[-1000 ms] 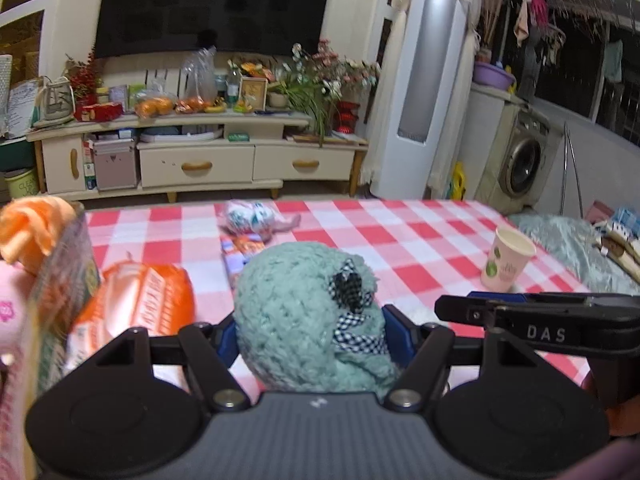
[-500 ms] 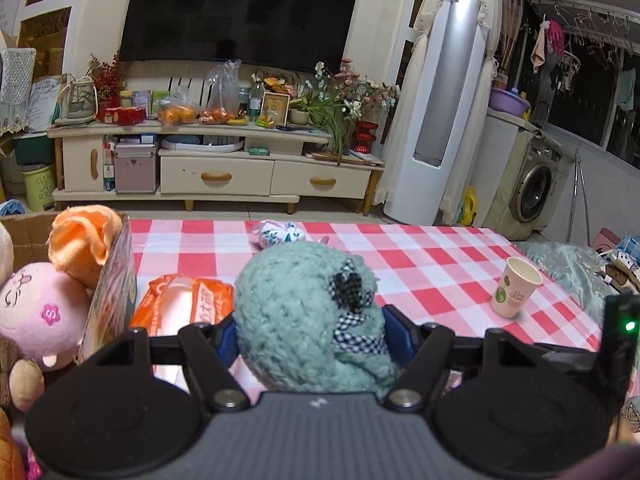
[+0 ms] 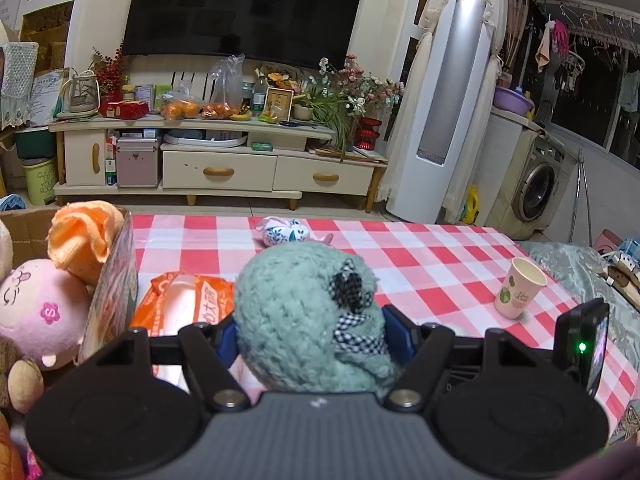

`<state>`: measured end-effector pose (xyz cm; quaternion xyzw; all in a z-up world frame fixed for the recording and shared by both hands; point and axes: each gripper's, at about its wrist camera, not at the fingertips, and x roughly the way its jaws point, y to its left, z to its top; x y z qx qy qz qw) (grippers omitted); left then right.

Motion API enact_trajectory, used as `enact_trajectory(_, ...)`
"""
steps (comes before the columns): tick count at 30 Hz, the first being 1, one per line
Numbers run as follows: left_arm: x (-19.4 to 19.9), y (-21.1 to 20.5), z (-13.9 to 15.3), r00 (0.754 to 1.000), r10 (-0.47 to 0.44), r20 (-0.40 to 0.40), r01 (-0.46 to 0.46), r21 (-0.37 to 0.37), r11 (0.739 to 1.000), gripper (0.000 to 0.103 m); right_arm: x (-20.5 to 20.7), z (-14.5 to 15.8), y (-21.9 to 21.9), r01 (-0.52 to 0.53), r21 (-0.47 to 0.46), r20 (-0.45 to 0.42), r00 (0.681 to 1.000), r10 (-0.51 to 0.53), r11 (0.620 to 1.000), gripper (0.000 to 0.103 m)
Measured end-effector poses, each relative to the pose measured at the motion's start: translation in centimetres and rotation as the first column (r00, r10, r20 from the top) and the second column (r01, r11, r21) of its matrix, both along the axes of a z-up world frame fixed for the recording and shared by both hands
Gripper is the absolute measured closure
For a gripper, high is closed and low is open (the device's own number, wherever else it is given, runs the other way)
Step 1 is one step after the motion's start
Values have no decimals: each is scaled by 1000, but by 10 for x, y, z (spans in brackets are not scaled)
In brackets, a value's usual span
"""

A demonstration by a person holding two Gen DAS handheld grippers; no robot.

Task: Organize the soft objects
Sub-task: 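Lift and carry the white ball and green plush toward the cardboard box, then open both grippers to drop the white ball and green plush into the box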

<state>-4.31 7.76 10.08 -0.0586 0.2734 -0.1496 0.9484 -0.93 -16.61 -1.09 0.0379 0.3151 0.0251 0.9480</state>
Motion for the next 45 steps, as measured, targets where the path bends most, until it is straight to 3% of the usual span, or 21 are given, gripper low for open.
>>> enact_trajectory(11, -7, 20, 18, 999, 21, 50, -19, -39, 999, 33, -12, 63, 11, -45, 58, 104, 994, 39, 997, 44)
enact_trajectory(29, -9, 73, 44, 982, 140, 124, -126, -113, 985, 33, 7, 160, 101, -257, 101, 232, 945, 229, 961, 44)
enact_trajectory(37, -11, 109, 47, 963, 234, 131, -216, -140, 966, 33, 16, 183, 149, -331, 92, 269, 916, 296, 939, 44)
enact_trajectory(45, -11, 156, 50, 917, 377, 132, -358, -146, 922, 33, 28, 186, 187, -413, 133, 267, 890, 369, 901, 44)
